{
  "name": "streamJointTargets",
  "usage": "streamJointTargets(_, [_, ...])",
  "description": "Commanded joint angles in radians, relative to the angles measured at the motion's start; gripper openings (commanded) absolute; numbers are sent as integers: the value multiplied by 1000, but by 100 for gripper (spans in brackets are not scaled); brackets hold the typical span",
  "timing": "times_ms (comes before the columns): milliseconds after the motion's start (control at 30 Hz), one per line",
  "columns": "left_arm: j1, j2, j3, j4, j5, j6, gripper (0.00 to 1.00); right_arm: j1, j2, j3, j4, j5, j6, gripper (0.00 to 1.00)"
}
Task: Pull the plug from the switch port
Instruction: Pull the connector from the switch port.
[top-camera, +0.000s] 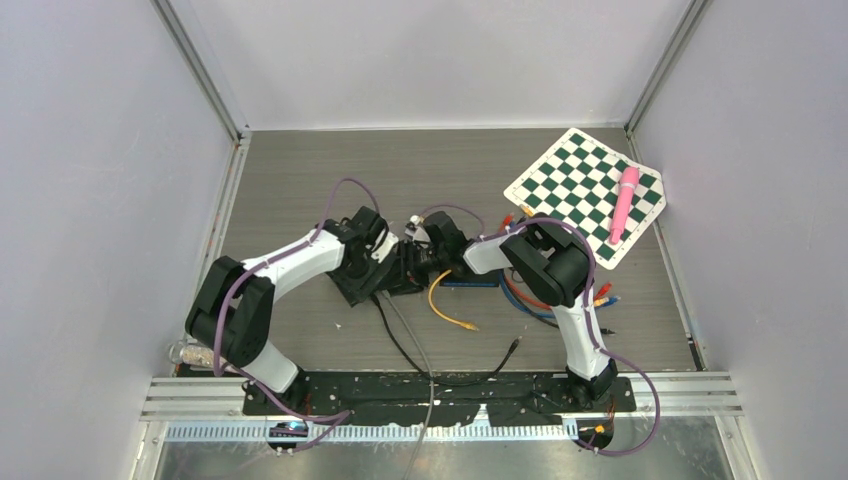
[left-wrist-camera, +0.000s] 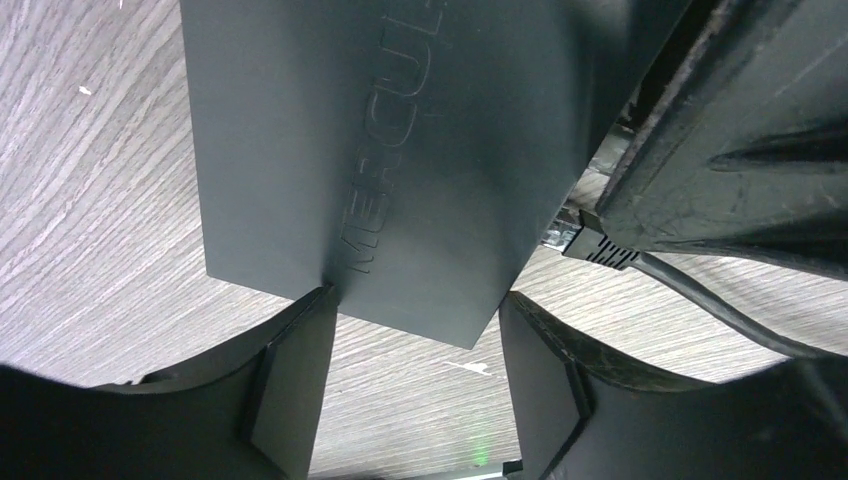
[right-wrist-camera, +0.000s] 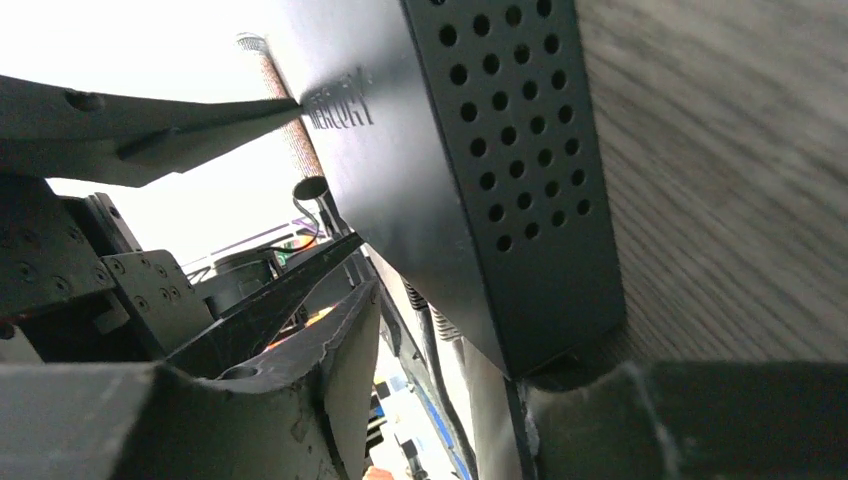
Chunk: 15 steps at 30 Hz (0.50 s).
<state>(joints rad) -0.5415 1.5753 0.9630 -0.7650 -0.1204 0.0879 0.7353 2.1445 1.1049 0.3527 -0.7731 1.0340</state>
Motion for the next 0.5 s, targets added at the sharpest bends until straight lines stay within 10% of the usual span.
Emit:
streamJointTargets(0, [-7,3,26,-11,32,0,60,-15,-2,-14,30,85,48,45])
streamJointTargets(467, [-8,5,16,11,67,-10,56,-7,-2,0,-31,147,21,36])
